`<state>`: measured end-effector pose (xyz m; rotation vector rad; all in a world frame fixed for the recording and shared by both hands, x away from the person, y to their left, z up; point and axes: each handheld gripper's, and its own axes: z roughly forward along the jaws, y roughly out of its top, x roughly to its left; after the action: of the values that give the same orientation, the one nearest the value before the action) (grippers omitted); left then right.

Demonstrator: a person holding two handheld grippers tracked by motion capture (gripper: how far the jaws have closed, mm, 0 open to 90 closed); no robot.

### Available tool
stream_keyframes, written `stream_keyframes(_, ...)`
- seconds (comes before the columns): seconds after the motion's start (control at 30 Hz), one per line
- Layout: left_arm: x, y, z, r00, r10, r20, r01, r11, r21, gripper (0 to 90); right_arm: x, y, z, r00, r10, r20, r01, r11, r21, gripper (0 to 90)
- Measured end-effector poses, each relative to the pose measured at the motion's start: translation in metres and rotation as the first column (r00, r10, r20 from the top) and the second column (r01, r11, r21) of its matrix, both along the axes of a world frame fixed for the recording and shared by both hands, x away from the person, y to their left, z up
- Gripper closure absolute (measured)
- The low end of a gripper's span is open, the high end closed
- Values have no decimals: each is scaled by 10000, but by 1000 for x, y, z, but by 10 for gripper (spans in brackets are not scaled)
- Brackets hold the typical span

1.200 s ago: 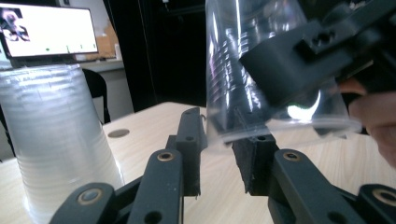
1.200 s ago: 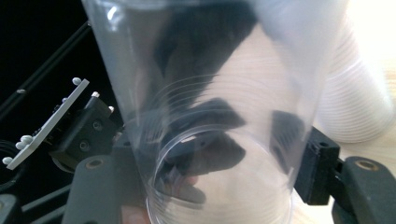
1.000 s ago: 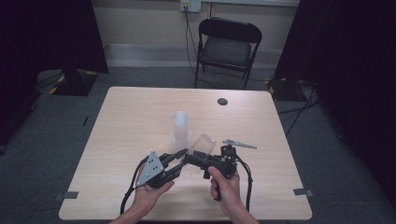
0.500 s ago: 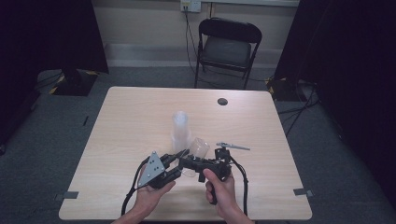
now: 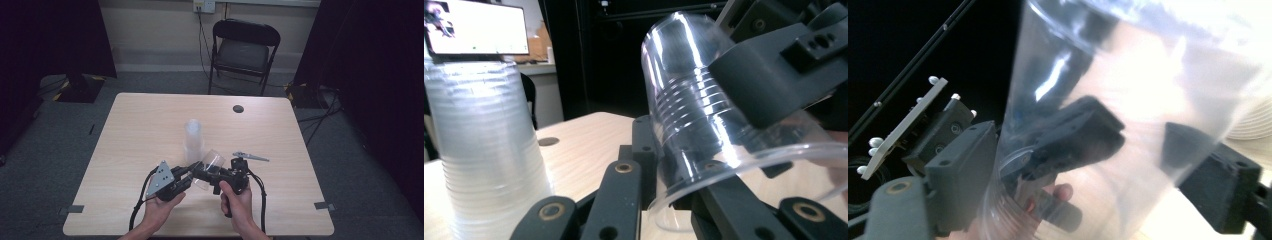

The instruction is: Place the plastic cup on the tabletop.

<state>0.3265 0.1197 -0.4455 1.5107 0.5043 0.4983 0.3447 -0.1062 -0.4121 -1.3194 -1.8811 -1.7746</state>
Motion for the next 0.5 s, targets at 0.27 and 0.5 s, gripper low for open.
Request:
stream_keyframes(0.27, 2, 3, 0, 9983, -197, -542, 206, 9996, 174, 856, 5, -11, 2, 9986, -420, 312, 419, 9991, 35, 148)
stream_keyframes(0.5, 1, 3, 0, 9932, -507, -1045, 513, 9987, 36, 850, 7, -18, 6, 9930, -666, 980, 706, 9968, -380, 147)
